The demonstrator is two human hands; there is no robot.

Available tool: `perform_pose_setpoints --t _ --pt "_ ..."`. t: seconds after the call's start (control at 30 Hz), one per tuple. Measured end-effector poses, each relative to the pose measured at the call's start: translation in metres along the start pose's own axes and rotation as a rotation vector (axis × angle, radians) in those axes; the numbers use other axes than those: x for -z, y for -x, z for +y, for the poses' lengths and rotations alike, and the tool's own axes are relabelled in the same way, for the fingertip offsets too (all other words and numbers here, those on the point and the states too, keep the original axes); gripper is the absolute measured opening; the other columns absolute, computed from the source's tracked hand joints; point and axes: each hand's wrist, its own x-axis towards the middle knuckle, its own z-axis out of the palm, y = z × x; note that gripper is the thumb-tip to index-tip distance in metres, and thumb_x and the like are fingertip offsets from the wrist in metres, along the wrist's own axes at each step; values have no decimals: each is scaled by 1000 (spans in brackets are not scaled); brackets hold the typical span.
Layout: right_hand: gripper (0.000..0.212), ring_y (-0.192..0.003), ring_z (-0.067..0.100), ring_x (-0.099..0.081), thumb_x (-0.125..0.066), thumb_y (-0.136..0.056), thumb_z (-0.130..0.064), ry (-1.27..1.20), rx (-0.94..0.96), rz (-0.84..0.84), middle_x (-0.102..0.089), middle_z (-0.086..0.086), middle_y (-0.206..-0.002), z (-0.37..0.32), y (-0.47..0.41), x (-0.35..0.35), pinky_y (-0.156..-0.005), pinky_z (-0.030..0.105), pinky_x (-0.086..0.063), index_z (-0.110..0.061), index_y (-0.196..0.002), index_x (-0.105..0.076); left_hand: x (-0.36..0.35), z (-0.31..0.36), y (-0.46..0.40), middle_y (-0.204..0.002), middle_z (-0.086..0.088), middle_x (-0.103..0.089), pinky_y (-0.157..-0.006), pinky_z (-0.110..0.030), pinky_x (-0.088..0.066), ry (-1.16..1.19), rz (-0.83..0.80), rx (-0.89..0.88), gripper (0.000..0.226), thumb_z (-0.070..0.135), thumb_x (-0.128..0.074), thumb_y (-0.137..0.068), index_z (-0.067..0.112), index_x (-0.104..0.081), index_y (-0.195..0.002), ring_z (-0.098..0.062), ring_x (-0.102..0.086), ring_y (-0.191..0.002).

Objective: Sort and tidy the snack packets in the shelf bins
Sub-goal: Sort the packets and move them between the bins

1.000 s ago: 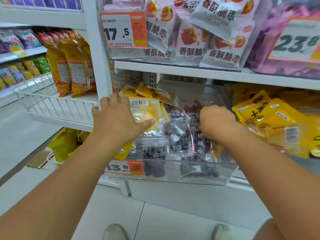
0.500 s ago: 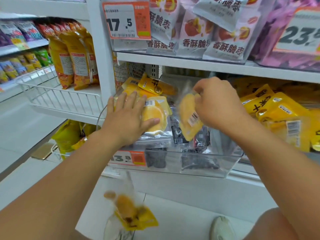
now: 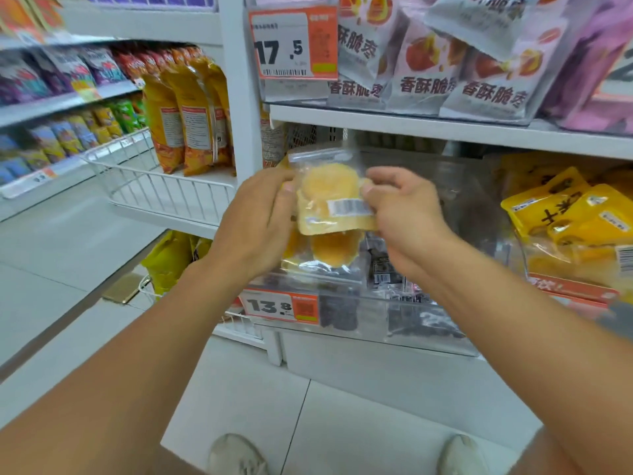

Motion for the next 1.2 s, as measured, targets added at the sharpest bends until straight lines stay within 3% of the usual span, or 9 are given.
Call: perform_pose_setpoints --t 0.1,0.2,0.4,0.63,0.77,0.9,1.0,1.07,1.2 --pt "29 -92 25 -70 -77 -84 -8 130 -75 -51 -68 9 -100 13 -3 -19 -83 46 -60 -19 -105 -61 4 -4 1 -137 4 -48 -99 -33 -38 -74 -41 65 77 75 -48 -86 22 -43 -142 -14 -45 -124" --pt "28 -84 22 -71 -85 -74 -13 468 89 -77 -72 7 -96 13 -6 -27 -74 41 -62 -19 -95 -66 6 -15 1 -160 -3 -27 -118 -41 -26 -293 -179 80 108 77 -62 -74 19 -22 -156 -25 -23 -148" --pt "13 -75 14 -62 -76 -82 -37 960 540 -50 -65 -10 -81 14 16 -14 -70 35 -55 -26 -85 -70 10 -10 8 -163 -5 -24 -121 -45 -20 -347 -180 12 99 80 -47 -76 20 -33 -154 -26 -19 -150" --pt "8 -67 7 -60 -76 -81 -30 903 576 -244 -66 -10 -74 19 30 7 -68 35 -55 -25 -80 -71 18 -9 22 -157 -6 -34 -118 -43 -25 -279 -186 -45 78 60 -51 -85 17 -41 -149 -25 -27 -145" --pt "23 -68 5 -56 -84 -74 -37 995 498 -465 -65 -7 -82 22 34 8 -67 30 -51 -23 -84 -68 19 -17 27 -157 -8 -32 -119 -47 -25 -233 -341 -40 64 57 -52 -93 20 -47 -145 -27 -23 -146" --pt "37 -73 9 -52 -89 -69 -40 990 515 -447 -57 -5 -93 28 30 -3 -71 34 -50 -24 -87 -61 13 -16 25 -160 -8 -27 -119 -46 -25 -270 -220 29 49 44 -50 -101 18 -49 -142 -25 -17 -148" --pt "37 -79 19 -55 -89 -69 -32 1004 519 -360 -54 -2 -93 36 24 -15 -75 42 -52 -22 -87 -58 21 -15 19 -165 -2 -15 -122 -45 -17 -156 -297 77 70 58 -51 -92 23 -38 -152 -21 -8 -151" --pt "36 -79 21 -55 -88 -70 -31 1022 530 -351 -54 -1 -90 37 22 -22 -73 42 -52 -20 -85 -57 32 -22 14 -166 8 -5 -122 -44 -20 -133 -407 94 94 62 -70 -77 32 -28 -156 -16 -5 -152" --pt "25 -64 6 -56 -89 -72 -30 924 492 -582 -62 -8 -71 29 25 -27 -63 26 -50 -16 -77 -68 45 -41 14 -164 19 2 -117 -49 -32 -130 -445 100 113 54 -89 -61 45 -24 -154 -14 -3 -153"
